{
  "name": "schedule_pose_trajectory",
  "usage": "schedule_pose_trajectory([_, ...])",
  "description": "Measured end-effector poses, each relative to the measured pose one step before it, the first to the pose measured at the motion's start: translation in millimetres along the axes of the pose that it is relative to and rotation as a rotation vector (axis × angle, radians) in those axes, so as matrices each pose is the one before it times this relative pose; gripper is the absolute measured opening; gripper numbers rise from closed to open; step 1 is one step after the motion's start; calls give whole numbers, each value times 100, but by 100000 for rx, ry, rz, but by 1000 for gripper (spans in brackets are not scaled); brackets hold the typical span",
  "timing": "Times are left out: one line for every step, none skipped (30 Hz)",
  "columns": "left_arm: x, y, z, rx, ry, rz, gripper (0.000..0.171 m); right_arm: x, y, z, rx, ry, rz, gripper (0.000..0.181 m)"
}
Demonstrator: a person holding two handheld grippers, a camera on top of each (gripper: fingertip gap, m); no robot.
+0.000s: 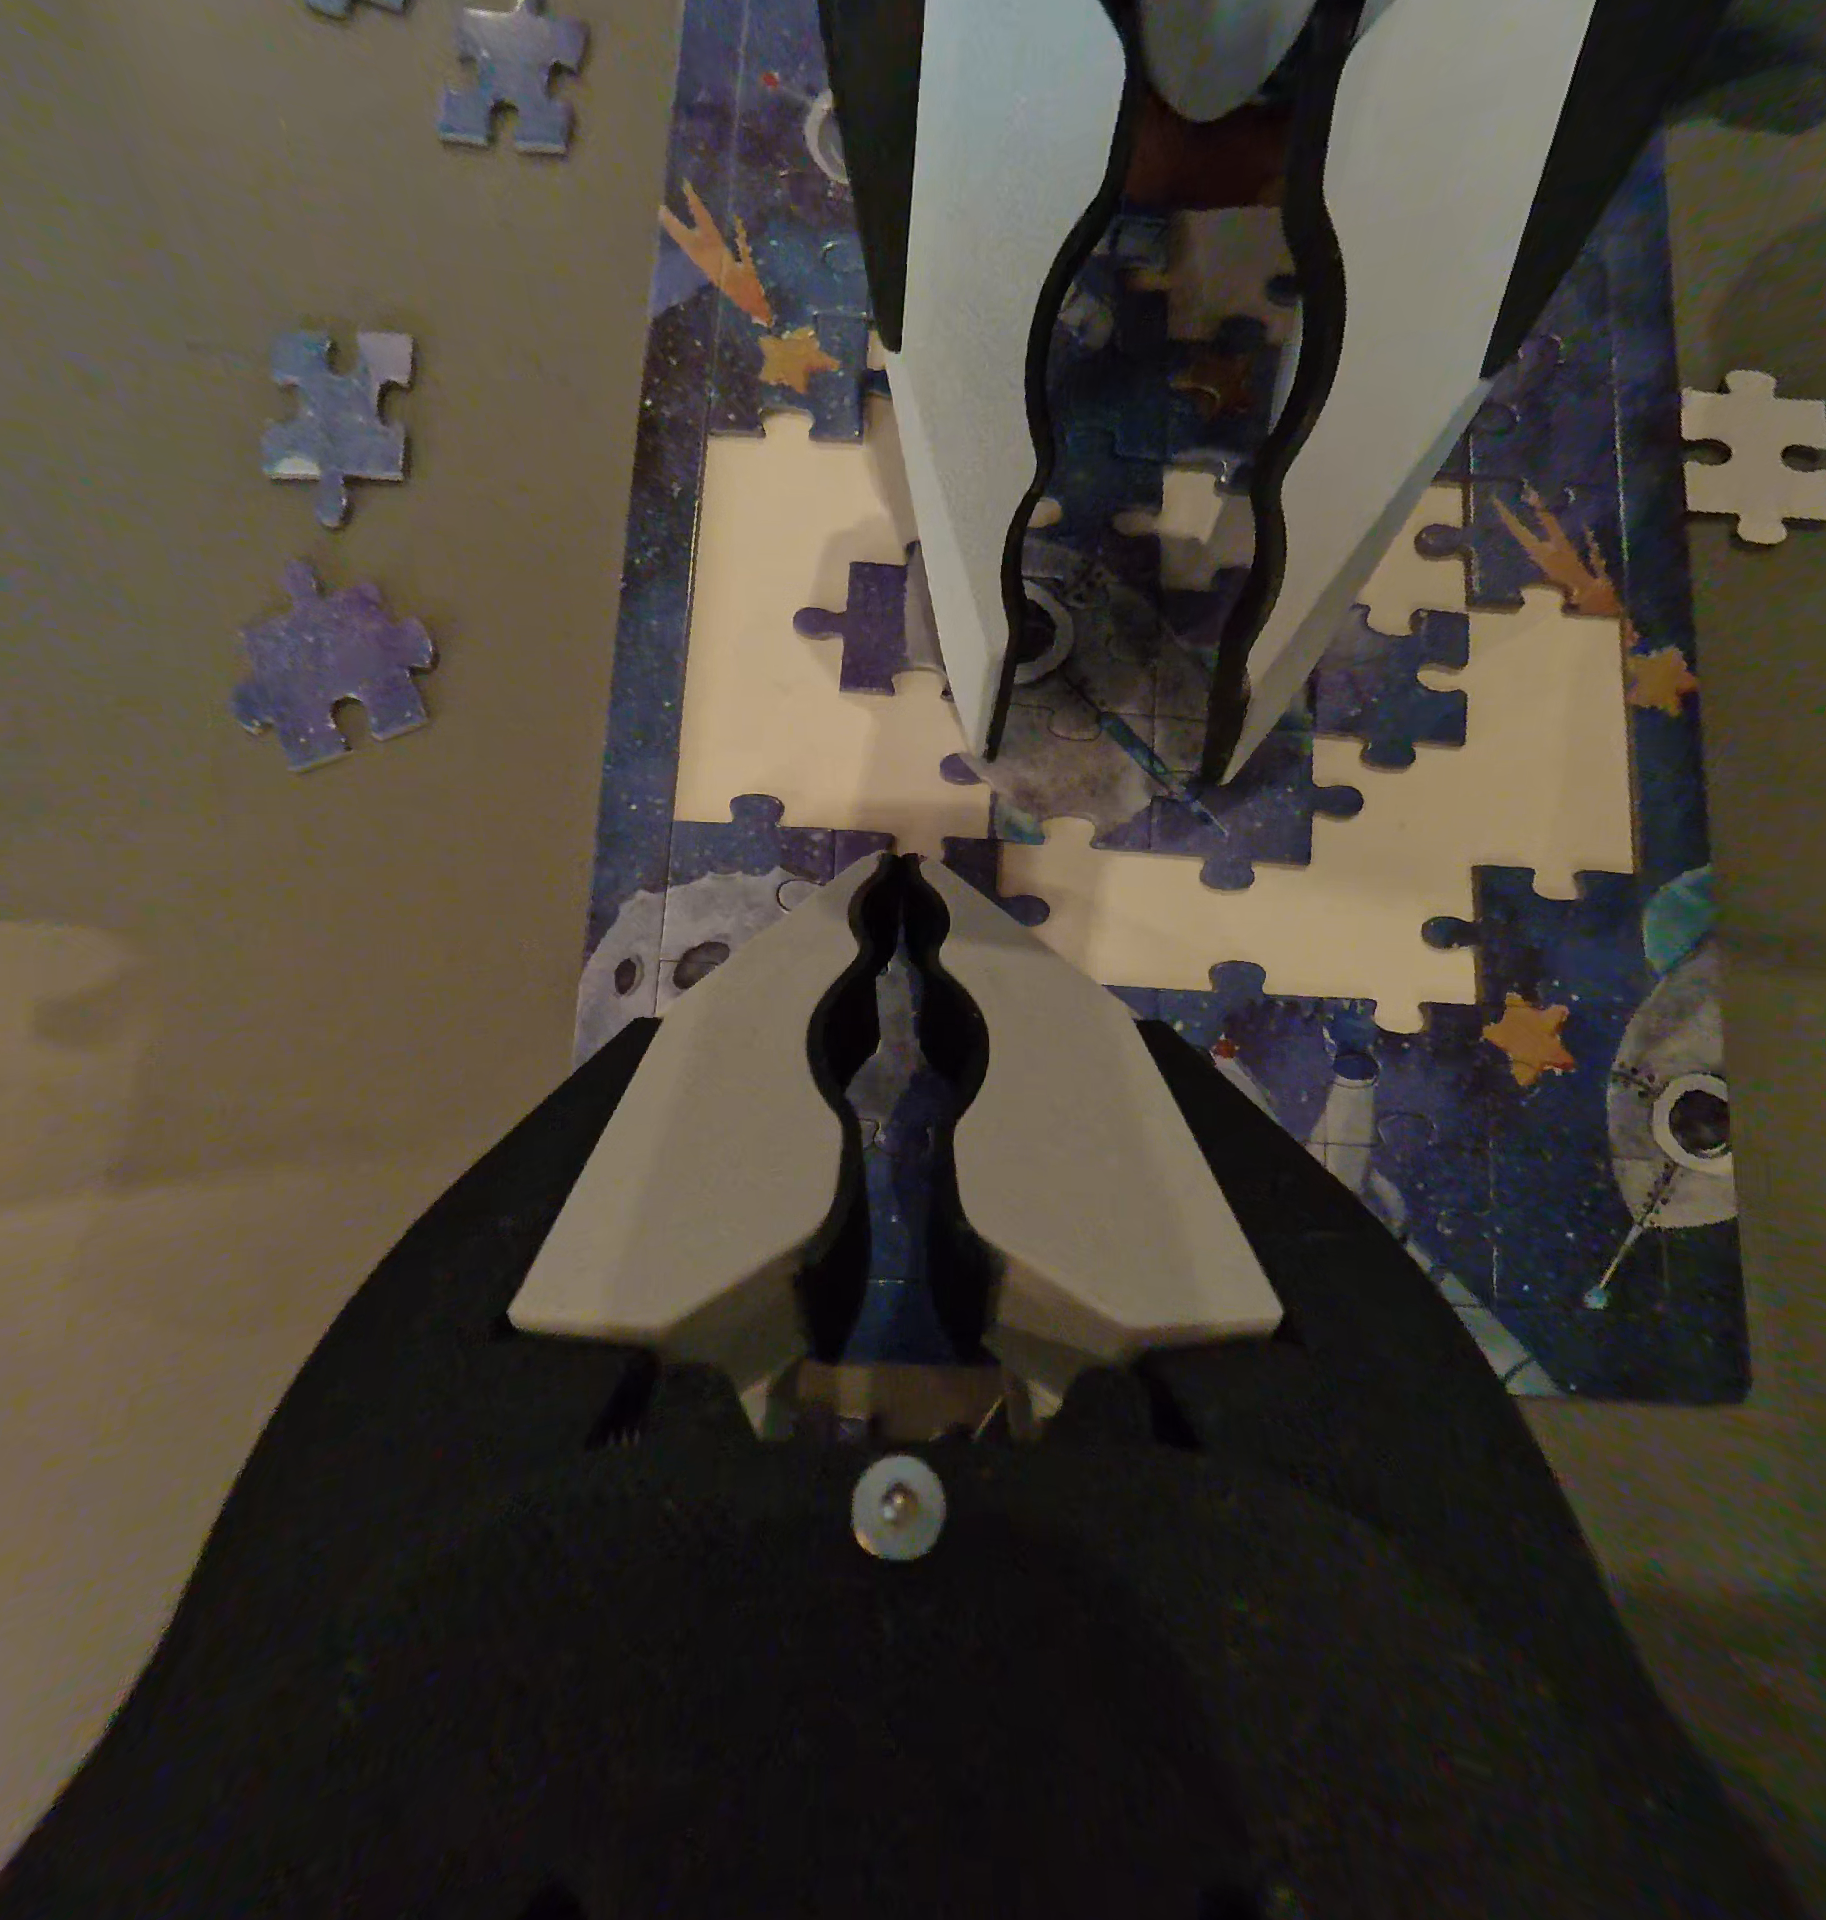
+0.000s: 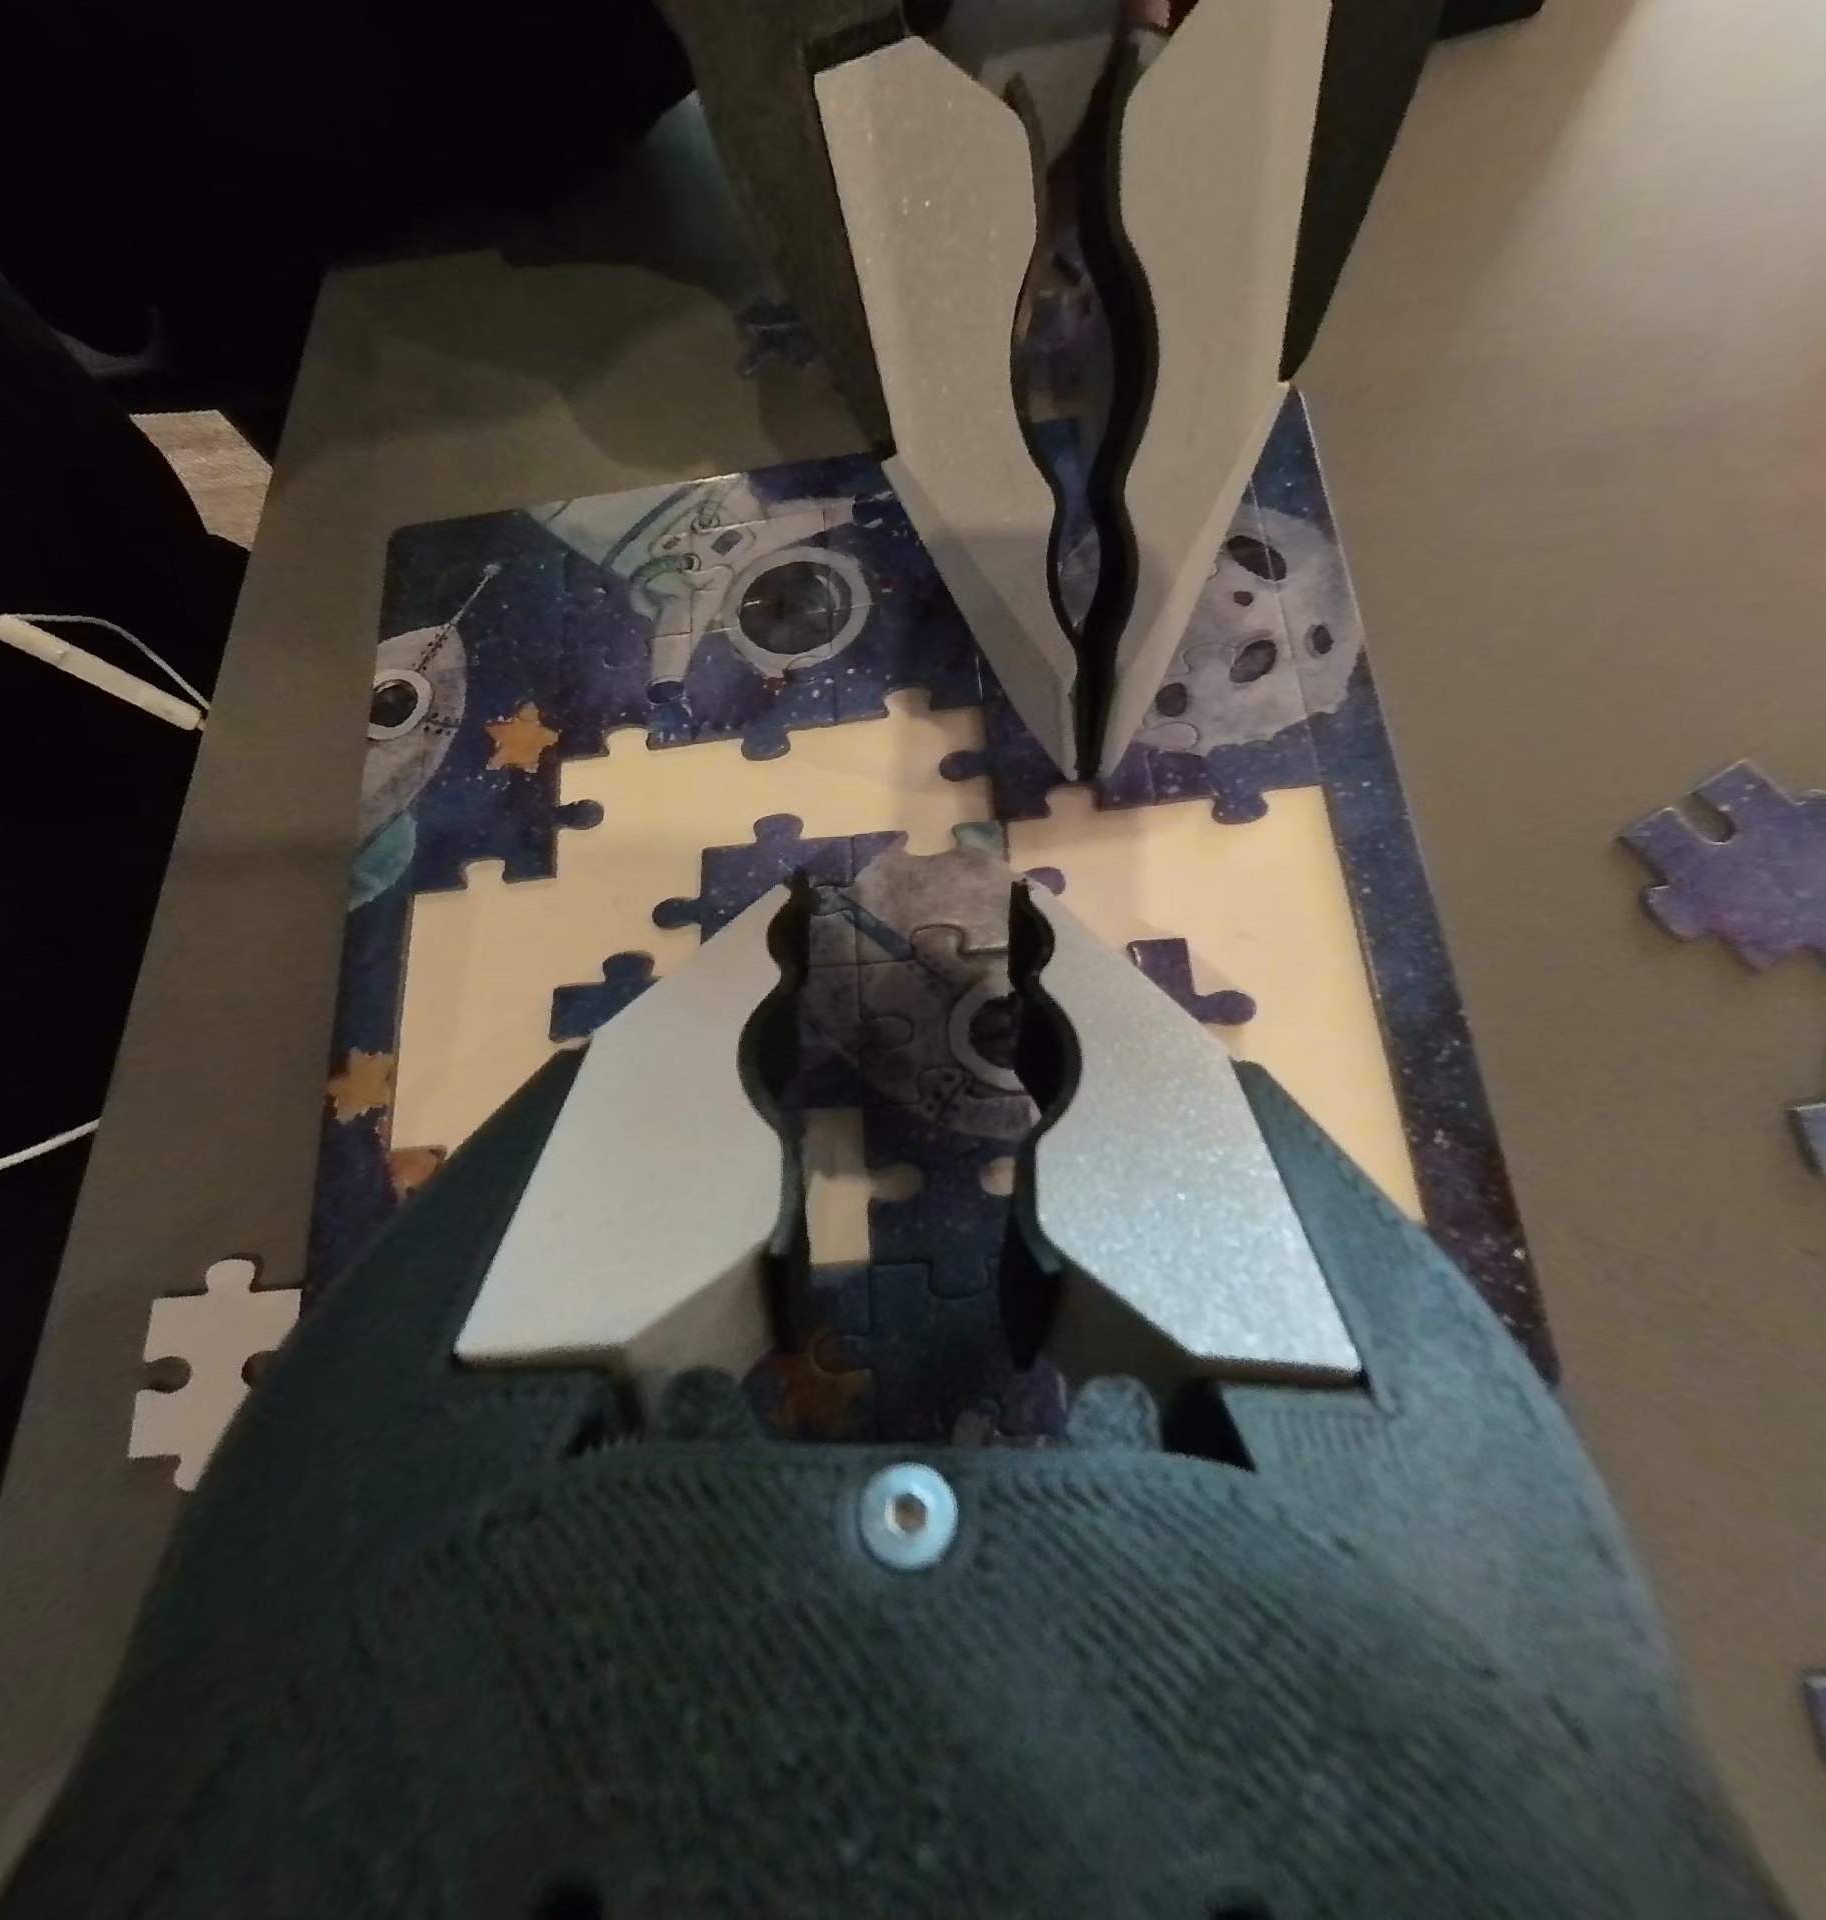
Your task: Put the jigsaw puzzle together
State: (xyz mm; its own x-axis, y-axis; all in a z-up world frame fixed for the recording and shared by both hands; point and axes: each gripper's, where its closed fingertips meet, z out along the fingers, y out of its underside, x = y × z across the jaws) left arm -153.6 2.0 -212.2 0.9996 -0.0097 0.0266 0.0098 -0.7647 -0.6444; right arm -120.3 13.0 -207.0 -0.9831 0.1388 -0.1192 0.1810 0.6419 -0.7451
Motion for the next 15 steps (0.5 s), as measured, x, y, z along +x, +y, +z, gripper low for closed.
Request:
schedule_pose_trajectory([-3, 14, -1, -207, -200, 64, 0, 4, 7, -11, -59, -310, -98, 37])
schedule_pose_trajectory([-8, -8, 1, -155, -131, -4, 0, 23, -2, -4, -72, -371, -80, 37])
schedule_pose_trajectory([-4, 7, -4, -52, -49, -41, 0, 12, 3, -11, -75, -498, -23, 37])
schedule_pose_trajectory([1, -4, 4, -26, 56, -183, 0, 1, 4, -17, -38, -554, 45, 36])
schedule_pose_trajectory([2, 4, -3, -32, 69, -182, 0, 21, -7, -8, -18, -463, 60, 36])
schedule_pose_trajectory([-6, -3, 4, -36, 3, -56, 0, 19, -1, -10, -36, -365, -3, 35])
schedule_pose_trajectory([5, 0, 3, -53, -29, 17, 0, 13, 3, -10, -38, -305, -80, 35])
schedule_pose_trajectory([1, -2, -10, -31, -42, 54, 0, 3, 4, -9, -21, -250, -106, 35])
schedule_pose_trajectory([-3, 2, -1, -16, -14, 20, 0, 14, -2, -2, -23, -179, -131, 35])
schedule_pose_trajectory([-4, 1, -1, -5, 18, -51, 0, 17, 4, -9, -17, -129, -66, 34])
schedule_pose_trajectory([6, 0, 0, -2, 27, -36, 0, 8, 0, -8, -6, -244, -27, 34])
schedule_pose_trajectory([-2, 1, -1, -10, 31, -52, 0, -22, 0, -7, 18, -325, -34, 35])
schedule_pose_trajectory([-7, 0, 0, 2, 13, -17, 0, -21, 3, -7, 12, -278, -98, 35])
schedule_pose_trajectory([1, 0, 0, -2, 2, -4, 0, -23, 3, 0, -6, -142, -92, 35])
schedule_pose_trajectory([0, 3, -1, -20, -5, -16, 0, -14, 4, -1, -13, -99, -143, 35])
